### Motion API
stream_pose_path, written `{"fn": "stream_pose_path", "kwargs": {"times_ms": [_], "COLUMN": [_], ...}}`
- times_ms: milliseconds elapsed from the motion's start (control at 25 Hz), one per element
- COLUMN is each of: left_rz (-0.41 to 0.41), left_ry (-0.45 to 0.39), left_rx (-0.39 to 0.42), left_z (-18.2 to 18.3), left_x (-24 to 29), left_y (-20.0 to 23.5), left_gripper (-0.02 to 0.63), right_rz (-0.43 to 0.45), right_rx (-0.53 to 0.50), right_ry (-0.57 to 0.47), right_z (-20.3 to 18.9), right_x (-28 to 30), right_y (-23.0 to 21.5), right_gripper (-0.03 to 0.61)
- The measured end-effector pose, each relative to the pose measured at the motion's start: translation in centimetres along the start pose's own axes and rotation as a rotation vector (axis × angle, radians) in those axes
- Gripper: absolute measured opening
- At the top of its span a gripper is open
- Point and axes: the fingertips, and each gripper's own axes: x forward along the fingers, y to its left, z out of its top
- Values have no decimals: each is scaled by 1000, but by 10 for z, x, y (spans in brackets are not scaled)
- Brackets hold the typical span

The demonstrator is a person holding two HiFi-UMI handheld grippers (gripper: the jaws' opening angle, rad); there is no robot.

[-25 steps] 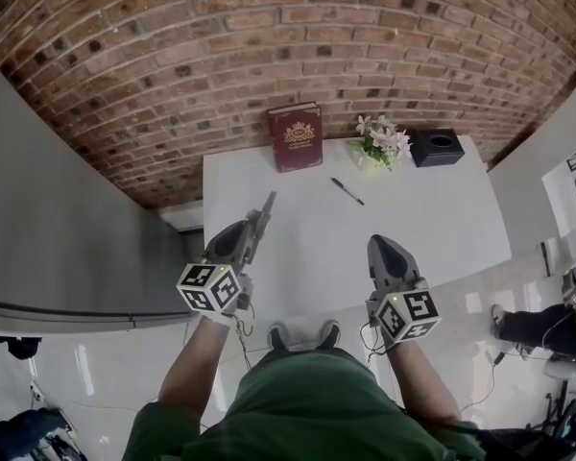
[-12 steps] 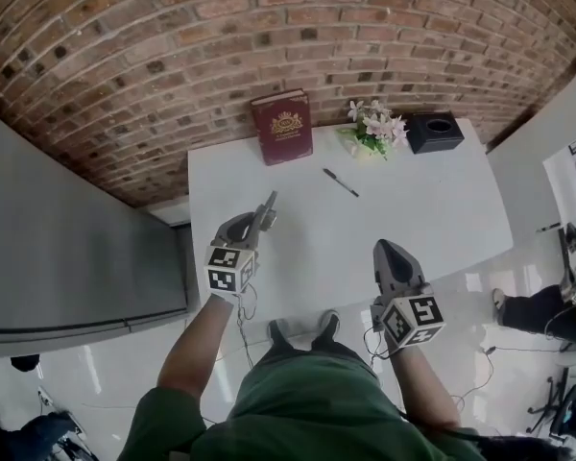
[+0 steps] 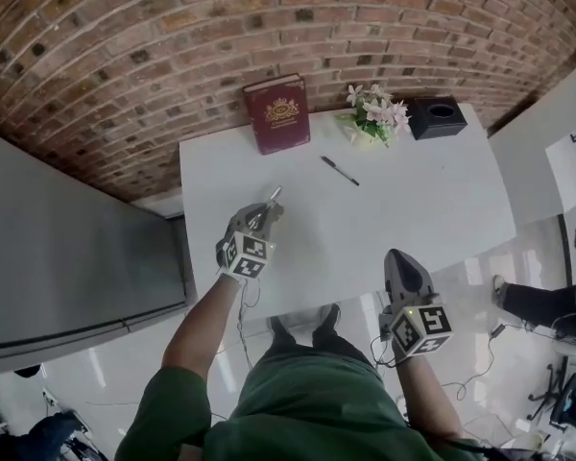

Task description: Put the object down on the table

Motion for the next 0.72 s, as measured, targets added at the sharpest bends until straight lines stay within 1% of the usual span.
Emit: {"fn": "stream_pose_path", "kwargs": {"times_ms": [80, 240, 440, 600, 720], "left_rz": [3, 4, 21, 30, 11], "left_ry": [11, 37, 57, 85, 107], "left_rx": [46, 107, 216, 263, 275], "left_z": [-5, -15, -28, -41, -47], "left_x": [7, 19, 27, 29, 31], "left_y": [-5, -16, -25, -28, -34], "left_gripper": [23, 23, 23, 25, 25], "right_rz": [-5, -3, 9, 14, 16], "right_rx": [-4, 5, 10, 12, 13], "right_ry": [5, 14, 35, 51, 53], "right_z": [-2, -5, -12, -18, -19], "right_x": [-2, -4, -4, -6, -6], "right_y": [-1, -1, 2, 4, 3], "right_gripper": [3, 3, 3, 3, 3]}}
